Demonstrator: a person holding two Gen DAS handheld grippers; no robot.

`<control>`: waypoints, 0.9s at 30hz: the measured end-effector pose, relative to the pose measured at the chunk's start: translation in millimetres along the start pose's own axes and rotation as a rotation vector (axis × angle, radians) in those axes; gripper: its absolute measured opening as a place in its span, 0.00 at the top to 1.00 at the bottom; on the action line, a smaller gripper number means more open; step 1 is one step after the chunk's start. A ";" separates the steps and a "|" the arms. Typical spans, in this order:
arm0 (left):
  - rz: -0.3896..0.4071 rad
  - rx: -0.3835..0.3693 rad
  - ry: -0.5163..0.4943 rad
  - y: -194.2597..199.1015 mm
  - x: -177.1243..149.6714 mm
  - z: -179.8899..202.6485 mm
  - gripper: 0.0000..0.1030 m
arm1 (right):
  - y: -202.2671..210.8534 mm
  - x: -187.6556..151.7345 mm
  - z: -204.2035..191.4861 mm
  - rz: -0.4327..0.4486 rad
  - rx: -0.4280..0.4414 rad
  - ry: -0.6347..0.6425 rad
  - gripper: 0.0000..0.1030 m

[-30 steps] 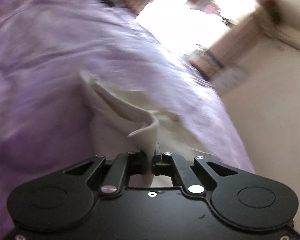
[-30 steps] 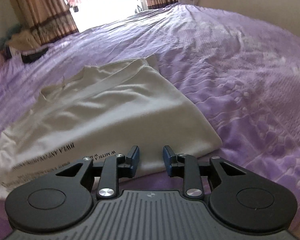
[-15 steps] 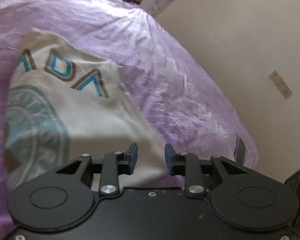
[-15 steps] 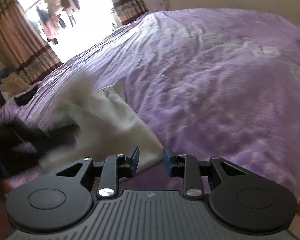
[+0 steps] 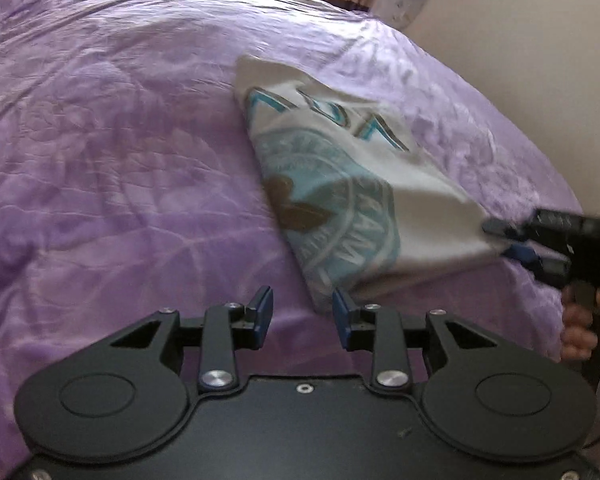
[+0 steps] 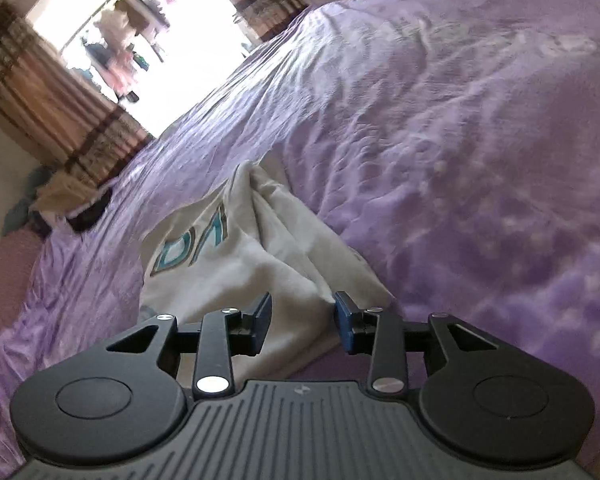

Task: Fold small clothes

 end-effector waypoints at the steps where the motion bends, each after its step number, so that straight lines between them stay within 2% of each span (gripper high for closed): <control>1: 0.002 -0.001 -0.019 -1.7 -2.0 2.4 0.69 | -1.4 -2.4 -1.4 -0.009 -0.007 0.010 0.58; 7: 0.000 0.039 -0.070 -13.5 -6.9 10.0 0.71 | -2.2 -3.5 -9.0 -0.028 -0.013 0.050 0.59; 8: 0.003 0.045 -0.072 -14.0 -4.6 11.4 0.72 | -2.1 -2.8 -10.7 -0.026 -0.011 0.060 0.71; 9: 0.017 0.053 -0.073 -11.7 -0.6 13.4 0.73 | -1.5 -1.4 -12.9 -0.021 -0.009 0.073 0.92; 10: 0.041 0.057 -0.084 -8.0 5.3 16.5 0.74 | 0.7 3.1 -15.0 -0.008 -0.004 0.075 0.92; 12: 0.075 0.038 -0.119 -0.3 15.6 25.5 0.71 | 16.8 23.4 -20.2 0.066 0.065 0.024 0.93; 13: 0.075 0.030 -0.133 -1.1 17.9 28.6 0.71 | 26.5 34.1 -22.0 0.098 0.091 0.000 0.93; 15: 0.047 0.023 -0.141 -8.3 13.3 29.6 0.68 | 35.6 42.9 -18.3 0.132 0.089 -0.020 0.93; 18: -0.060 0.067 -0.177 -32.6 -11.1 22.9 0.66 | 19.8 27.4 7.4 0.089 -0.004 -0.009 0.93; 19: -0.051 0.064 -0.192 -34.6 -16.6 21.3 0.65 | 9.7 16.4 20.1 0.049 -0.031 -0.032 0.93; 21: -0.041 0.054 -0.220 -32.0 -19.0 21.4 0.65 | -4.7 -3.3 37.2 0.003 -0.028 -0.048 0.93; 23: -0.064 0.037 -0.231 -25.1 -16.6 20.3 0.65 | -3.3 -8.5 43.2 0.034 -0.005 -0.070 0.92; 25: -0.083 -0.005 -0.209 -12.7 -12.3 14.5 0.68 | 0.7 -4.5 40.6 0.031 0.008 -0.065 0.86; 27: -0.071 -0.070 -0.143 2.8 -2.0 2.4 0.67 | 5.2 3.8 34.5 0.017 0.005 -0.035 0.75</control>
Point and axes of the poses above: each gripper's, at about its wrist camera, not at the fingertips, and y roughly against the way its jaws point, z to its right, x to its top, the point moved 6 cm from there along -y, roughly the way its jaws point, and after that the axes turned 7 degrees about z, right-handed, at the moved point
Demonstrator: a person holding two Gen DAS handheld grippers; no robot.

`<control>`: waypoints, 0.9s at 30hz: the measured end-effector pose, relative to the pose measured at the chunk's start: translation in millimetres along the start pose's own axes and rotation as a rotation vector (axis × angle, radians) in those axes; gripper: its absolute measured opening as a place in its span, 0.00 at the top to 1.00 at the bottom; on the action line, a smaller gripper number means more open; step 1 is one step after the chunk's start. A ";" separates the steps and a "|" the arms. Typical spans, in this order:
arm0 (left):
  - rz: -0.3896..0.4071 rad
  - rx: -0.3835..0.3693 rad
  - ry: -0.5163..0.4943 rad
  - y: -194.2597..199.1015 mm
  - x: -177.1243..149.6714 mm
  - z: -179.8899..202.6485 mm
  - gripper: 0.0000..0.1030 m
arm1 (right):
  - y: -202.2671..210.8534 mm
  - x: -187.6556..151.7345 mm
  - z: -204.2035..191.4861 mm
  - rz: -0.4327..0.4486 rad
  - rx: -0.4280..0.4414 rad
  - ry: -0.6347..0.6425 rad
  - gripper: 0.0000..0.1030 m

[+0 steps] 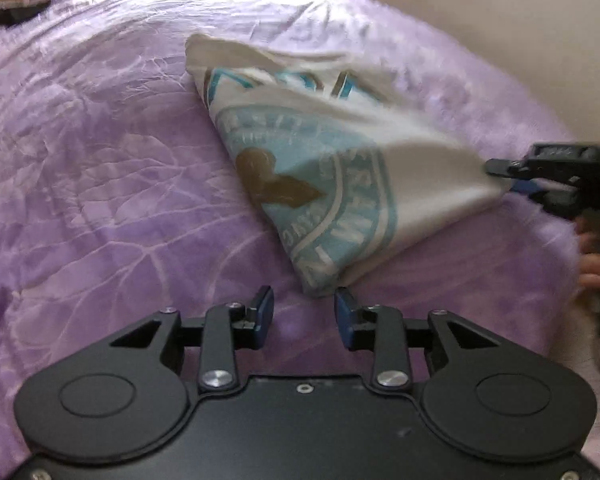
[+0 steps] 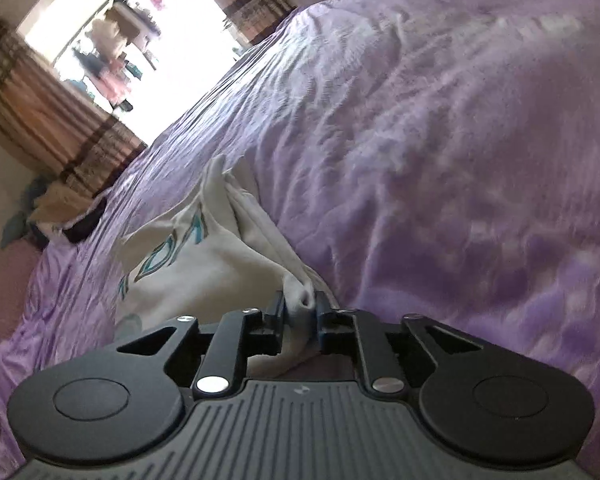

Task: Fold small clothes

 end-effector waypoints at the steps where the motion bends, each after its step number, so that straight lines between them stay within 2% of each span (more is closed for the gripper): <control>1: 0.017 -0.027 0.041 7.7 8.9 -9.4 0.67 | 2.8 5.7 -4.1 0.011 -0.019 0.012 0.70; 2: 0.043 -0.045 0.087 10.0 19.7 -19.6 0.67 | 6.8 14.9 -9.7 0.043 -0.029 0.036 0.58; 3: 0.080 -0.049 0.142 11.7 32.4 -31.3 0.67 | 8.5 24.4 -15.9 0.074 -0.015 0.063 0.51; 5: 0.149 -0.044 0.283 2.2 61.1 -60.1 0.66 | -1.2 48.0 -31.7 0.102 0.039 0.100 0.51; 8: 0.212 -0.032 0.479 -35.2 90.4 -98.0 0.67 | -43.7 75.1 -58.7 0.110 0.100 0.160 0.51; 10: 0.211 -0.038 0.601 -68.0 100.4 -116.4 0.67 | -80.8 87.5 -73.8 0.086 0.112 0.193 0.51; 13: 0.177 -0.040 0.759 -110.1 106.0 -136.5 0.67 | -131.0 94.0 -87.8 0.005 0.108 0.189 0.51; 16: 0.179 -0.066 0.867 -133.8 110.6 -147.4 0.67 | -157.7 89.0 -96.1 -0.036 0.089 0.217 0.51; 17: 0.182 -0.077 0.887 -137.9 112.0 -148.8 0.67 | -161.2 86.7 -96.7 -0.043 0.079 0.229 0.52; 18: 0.187 -0.084 0.896 -142.0 115.1 -150.3 0.67 | -165.7 84.9 -98.8 -0.049 0.078 0.238 0.58; 19: 0.192 -0.086 0.892 -144.9 119.0 -150.2 0.72 | -168.6 82.6 -101.3 -0.055 0.090 0.242 0.63; 20: 0.206 -0.097 0.869 -146.3 125.7 -150.1 0.73 | -169.5 81.2 -102.0 -0.060 0.101 0.245 0.83; 21: 0.224 -0.094 0.834 -147.3 134.3 -148.2 0.79 | -170.0 80.7 -103.8 -0.054 0.107 0.254 0.92; 24: 0.248 -0.080 0.754 -151.8 157.3 -145.1 0.91 | -159.4 93.8 -108.3 0.001 0.136 0.251 0.96; 26: 0.225 -0.030 0.730 -166.8 159.3 -148.0 0.92 | -149.9 101.7 -103.6 0.042 0.114 0.230 0.96; 27: 0.197 -0.002 0.732 -175.4 158.5 -149.8 0.92 | -153.9 100.9 -98.2 0.025 0.097 0.216 0.96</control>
Point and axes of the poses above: each gripper's, at about its wrist camera, not at the fingertips, and y roughly against the way its jaws point, z to its right, x to its top, the point moved 6 cm from there along -y, roughly the way its jaws point, and after that the axes turned 7 degrees about z, right-handed, at the moved point
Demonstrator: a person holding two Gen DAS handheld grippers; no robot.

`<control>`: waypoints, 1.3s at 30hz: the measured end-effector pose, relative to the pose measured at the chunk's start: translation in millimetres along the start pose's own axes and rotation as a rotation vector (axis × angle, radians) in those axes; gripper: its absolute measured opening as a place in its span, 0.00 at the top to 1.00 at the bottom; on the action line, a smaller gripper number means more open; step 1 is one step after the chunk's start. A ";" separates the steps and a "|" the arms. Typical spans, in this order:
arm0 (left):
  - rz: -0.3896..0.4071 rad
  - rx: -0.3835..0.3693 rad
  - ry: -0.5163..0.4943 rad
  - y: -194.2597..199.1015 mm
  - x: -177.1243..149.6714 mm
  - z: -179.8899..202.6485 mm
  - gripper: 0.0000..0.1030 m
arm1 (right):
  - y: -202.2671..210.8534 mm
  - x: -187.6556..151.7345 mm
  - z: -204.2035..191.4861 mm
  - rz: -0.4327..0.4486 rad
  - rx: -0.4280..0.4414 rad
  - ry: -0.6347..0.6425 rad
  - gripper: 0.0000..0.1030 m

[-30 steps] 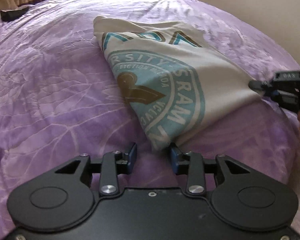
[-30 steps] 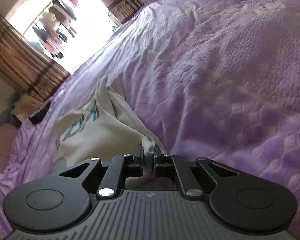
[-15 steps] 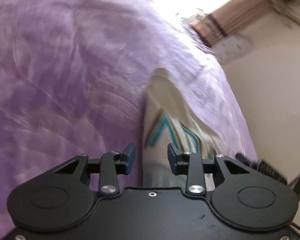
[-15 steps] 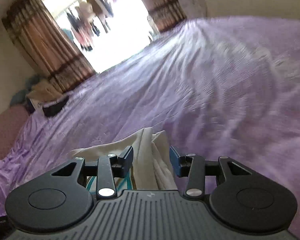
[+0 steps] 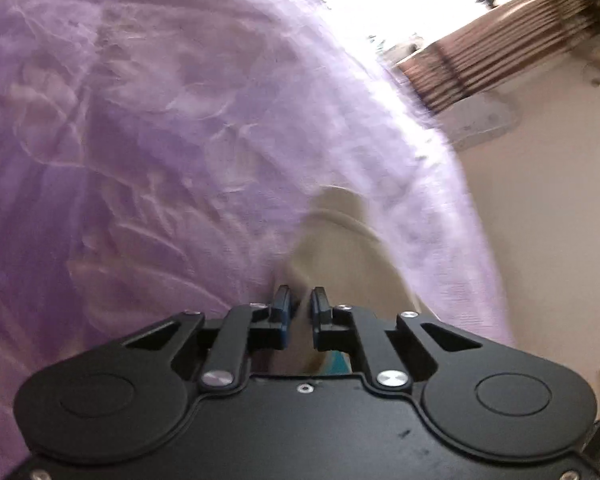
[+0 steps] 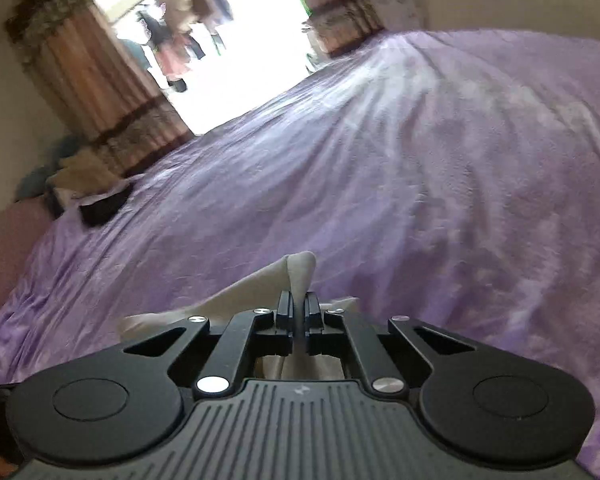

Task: Fold small clothes

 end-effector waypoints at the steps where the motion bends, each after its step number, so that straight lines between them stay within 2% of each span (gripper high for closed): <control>1: -0.022 0.026 -0.002 -7.6 -2.1 -3.3 0.91 | -8.3 -5.8 7.3 -0.027 -0.029 -0.004 0.96; 2: -0.026 0.040 -0.011 -10.6 -2.7 -5.3 0.90 | -17.9 -14.1 16.1 -0.061 -0.067 -0.003 0.95; 4: -0.035 0.042 -0.027 -10.3 -1.2 -6.1 0.89 | -30.6 -26.0 29.9 -0.115 -0.068 -0.062 0.94; 6: -0.028 0.027 -0.024 1.8 0.8 -5.0 0.90 | -25.6 -23.4 34.7 -0.092 -0.082 -0.098 0.67; 8: -0.020 0.000 -0.062 18.8 2.5 2.5 0.82 | -14.4 -18.9 32.6 -0.090 -0.076 -0.097 0.63; 9: -0.023 -0.027 -0.084 30.4 -2.1 5.0 0.77 | -3.8 -15.8 30.8 -0.090 -0.077 -0.086 0.59; 12: -0.075 -0.108 -0.126 79.0 -35.8 5.3 0.74 | 47.1 -13.1 25.7 -0.046 -0.036 -0.055 0.56; 14: -0.133 -0.126 -0.144 112.1 -69.6 -1.4 0.73 | 87.6 -22.7 29.7 -0.027 -0.011 -0.060 0.54; 19: -0.251 -0.135 -0.098 162.6 -135.4 -16.7 0.71 | 174.7 -68.9 51.2 -0.042 -0.044 -0.135 0.54; 22: -0.272 -0.124 -0.067 176.6 -161.2 -23.5 0.69 | 198.3 -88.7 51.7 -0.052 -0.048 -0.136 0.54; 25: -0.255 -0.115 -0.050 179.0 -165.4 -25.0 0.71 | 197.5 -97.3 52.0 -0.064 -0.068 -0.154 0.54; 26: -0.251 -0.115 -0.046 178.8 -164.4 -23.5 0.73 | 192.7 -95.9 50.6 -0.061 -0.077 -0.157 0.54; 27: -0.236 -0.105 -0.050 180.5 -163.2 -22.0 0.81 | 190.5 -95.2 48.8 -0.058 -0.076 -0.160 0.57; 28: -0.218 -0.103 -0.067 182.7 -160.4 -17.7 0.92 | 187.1 -93.3 46.1 -0.054 -0.076 -0.161 0.63; 29: -0.213 -0.120 -0.073 188.5 -155.6 -13.7 0.93 | 186.7 -91.7 44.5 -0.050 -0.084 -0.161 0.78; 30: -0.196 -0.129 -0.081 192.9 -152.8 -9.8 0.93 | 188.5 -91.8 43.6 -0.052 -0.089 -0.155 0.87; 32: -0.191 -0.116 -0.136 196.9 -150.3 -6.0 0.93 | 193.6 -86.0 37.9 -0.013 -0.107 -0.134 0.92; 35: -0.226 -0.064 -0.204 190.7 -157.9 -13.1 0.93 | 194.5 -89.5 47.4 -0.015 -0.125 -0.166 0.93; 37: -0.241 -0.019 -0.271 178.8 -166.6 -17.4 0.84 | 183.6 -104.0 62.9 -0.064 -0.139 -0.213 0.93; 39: -0.243 -0.007 -0.312 173.7 -170.8 -19.6 0.83 | 176.3 -116.8 73.2 -0.075 -0.138 -0.211 0.91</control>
Point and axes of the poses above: each gripper's, at about its wrist camera, not at the fingertips, and y roughly against the way its jaws point, z to its right, x to its top, the point moved 6 cm from there along -y, roughly the way its jaws point, and after that the axes turned 7 degrees about z, right-handed, at the moved point
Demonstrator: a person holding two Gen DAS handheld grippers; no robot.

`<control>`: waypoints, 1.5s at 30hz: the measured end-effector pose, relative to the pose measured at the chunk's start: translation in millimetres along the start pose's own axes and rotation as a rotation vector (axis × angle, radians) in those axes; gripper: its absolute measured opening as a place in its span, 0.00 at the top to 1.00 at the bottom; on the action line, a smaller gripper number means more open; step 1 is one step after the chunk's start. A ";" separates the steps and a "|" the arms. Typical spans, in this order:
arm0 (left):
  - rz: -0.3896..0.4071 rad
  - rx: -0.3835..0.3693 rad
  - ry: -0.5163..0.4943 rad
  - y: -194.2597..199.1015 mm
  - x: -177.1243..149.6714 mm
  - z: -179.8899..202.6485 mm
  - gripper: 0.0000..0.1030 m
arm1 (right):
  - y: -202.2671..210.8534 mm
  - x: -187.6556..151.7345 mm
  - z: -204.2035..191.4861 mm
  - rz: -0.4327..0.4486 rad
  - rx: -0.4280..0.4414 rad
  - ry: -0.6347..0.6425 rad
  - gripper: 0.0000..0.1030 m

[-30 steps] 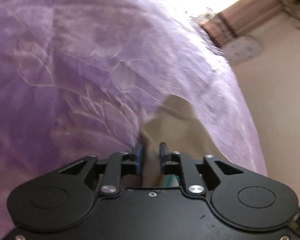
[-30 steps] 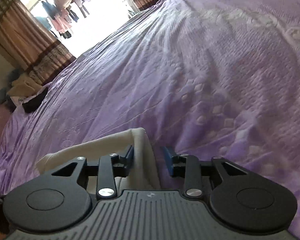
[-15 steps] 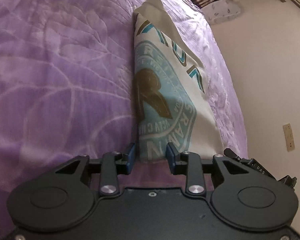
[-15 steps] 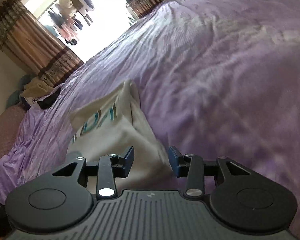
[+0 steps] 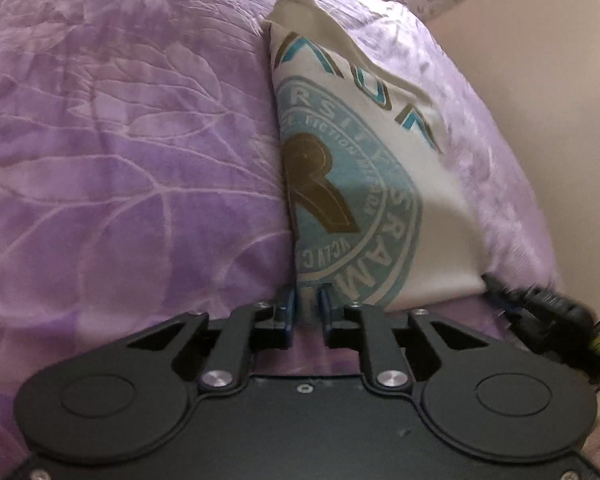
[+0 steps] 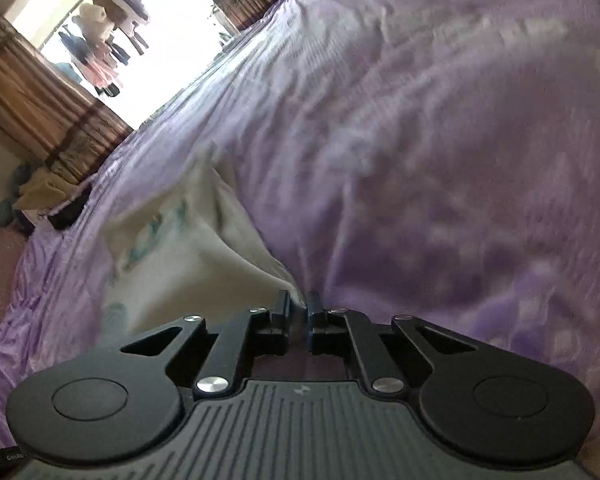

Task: Fold small clothes

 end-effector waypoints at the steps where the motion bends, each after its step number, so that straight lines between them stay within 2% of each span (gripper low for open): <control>1: 0.001 0.001 0.014 1.0 1.7 -0.3 0.81 | -0.1 -1.7 2.0 0.009 0.007 -0.003 0.89; 3: 0.009 0.014 0.037 13.0 7.1 0.8 0.80 | 4.3 -0.9 1.4 0.020 0.001 -0.011 0.81; 5: 0.071 0.029 0.002 29.4 16.7 12.5 0.78 | 13.1 4.8 -3.7 0.037 -0.039 0.009 0.72; 7: 0.115 -0.018 -0.030 41.4 25.1 28.8 0.75 | 30.7 14.2 -19.2 0.107 -0.063 0.090 0.69; 9: 0.125 -0.068 -0.055 41.6 30.3 45.1 0.73 | 44.7 20.3 -42.2 0.166 -0.008 0.171 0.68; 11: 0.121 -0.091 -0.102 33.1 29.4 60.7 0.72 | 46.4 19.3 -65.1 0.150 0.079 0.220 0.68; 14: 0.075 -0.069 -0.145 11.8 19.7 65.9 0.72 | 35.4 7.3 -85.8 0.101 0.155 0.275 0.68; 17: 0.015 -0.018 -0.154 -13.5 6.9 56.6 0.72 | 17.3 -5.5 -86.6 0.056 0.126 0.303 0.68; 20: 0.003 -0.024 -0.166 -25.1 1.6 48.8 0.68 | -3.2 -18.3 -68.0 -0.003 0.054 0.283 0.70; 24: -0.018 -0.049 -0.137 -14.4 18.7 53.4 0.67 | -1.5 -24.1 -57.4 -0.007 0.086 0.261 0.71; 26: 0.032 -0.046 -0.134 -3.2 33.6 49.7 0.65 | 3.1 -18.1 -62.6 -0.016 0.090 0.258 0.69; 28: 0.086 0.006 -0.116 -4.5 52.2 37.1 0.64 | 3.3 -3.6 -67.4 0.015 0.098 0.249 0.65; 30: 0.088 0.063 -0.049 -13.9 64.8 17.3 0.64 | -3.4 12.4 -74.1 0.048 0.112 0.238 0.60; 34: 0.095 0.052 0.063 -37.4 83.6 -8.6 0.63 | -32.9 29.5 -90.2 0.043 0.158 0.233 0.60; 37: 0.124 0.036 0.136 -54.9 107.6 -20.8 0.63 | -58.7 40.8 -101.4 0.049 0.148 0.275 0.59; 39: 0.137 0.021 0.178 -69.6 124.9 -27.4 0.63 | -80.0 56.1 -106.4 0.067 0.136 0.281 0.54; 45: 0.148 -0.006 0.190 -113.8 178.6 -34.1 0.59 | -145.2 89.9 -110.2 0.039 0.119 0.230 0.53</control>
Point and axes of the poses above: each gripper's, at about its wrist camera, not at the fingertips, and y roughly against the way its jaws point, z to its right, x to its top, the point moved 6 cm from there along -y, roughly the way its jaws point, and after that the axes turned 7 degrees about z, right-handed, at the moved point
